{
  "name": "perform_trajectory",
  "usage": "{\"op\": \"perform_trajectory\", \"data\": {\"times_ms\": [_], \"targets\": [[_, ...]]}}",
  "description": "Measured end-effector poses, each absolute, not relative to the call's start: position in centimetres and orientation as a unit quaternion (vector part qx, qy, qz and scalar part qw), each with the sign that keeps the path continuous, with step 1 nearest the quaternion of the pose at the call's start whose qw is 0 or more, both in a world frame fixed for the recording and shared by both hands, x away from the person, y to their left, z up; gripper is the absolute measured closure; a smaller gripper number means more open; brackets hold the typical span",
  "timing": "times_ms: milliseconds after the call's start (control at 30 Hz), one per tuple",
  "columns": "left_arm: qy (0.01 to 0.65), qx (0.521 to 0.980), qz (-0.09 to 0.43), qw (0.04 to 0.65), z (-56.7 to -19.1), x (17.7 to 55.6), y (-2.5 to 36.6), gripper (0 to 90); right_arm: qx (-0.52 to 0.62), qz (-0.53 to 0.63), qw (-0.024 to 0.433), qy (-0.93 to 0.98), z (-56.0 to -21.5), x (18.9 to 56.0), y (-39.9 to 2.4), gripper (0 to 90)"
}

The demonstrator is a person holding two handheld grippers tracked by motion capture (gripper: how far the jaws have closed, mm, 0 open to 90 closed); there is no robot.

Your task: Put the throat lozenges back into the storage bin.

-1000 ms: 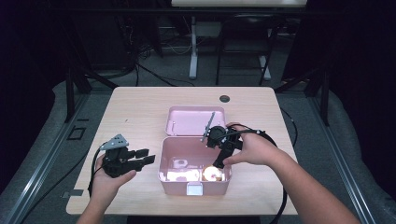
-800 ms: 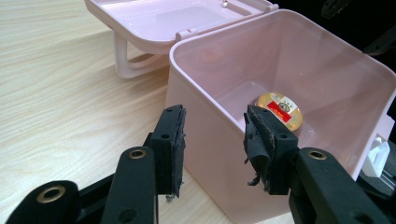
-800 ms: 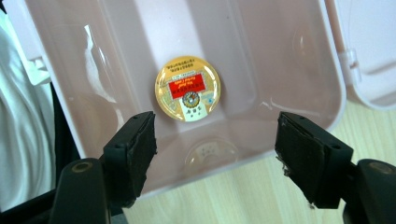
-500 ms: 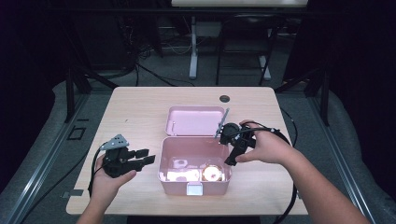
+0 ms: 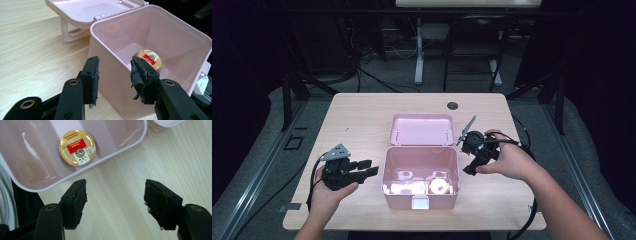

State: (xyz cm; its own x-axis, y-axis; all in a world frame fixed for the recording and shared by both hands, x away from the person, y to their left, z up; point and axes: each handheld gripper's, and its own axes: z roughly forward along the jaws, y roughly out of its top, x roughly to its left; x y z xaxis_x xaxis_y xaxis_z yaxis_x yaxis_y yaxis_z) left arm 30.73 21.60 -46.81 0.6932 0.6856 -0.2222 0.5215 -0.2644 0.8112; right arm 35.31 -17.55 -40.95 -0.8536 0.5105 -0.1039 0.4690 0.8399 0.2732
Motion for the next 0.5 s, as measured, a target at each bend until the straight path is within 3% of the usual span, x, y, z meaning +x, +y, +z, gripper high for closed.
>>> {"op": "perform_trajectory", "data": {"times_ms": [500], "targets": [[0.380, 0.793, 0.087, 0.469, -47.0, 30.7, 21.3, 58.1, 0.316, 0.233, 0.139, 0.909, -43.1, 34.1, -19.3, 36.7]]}}
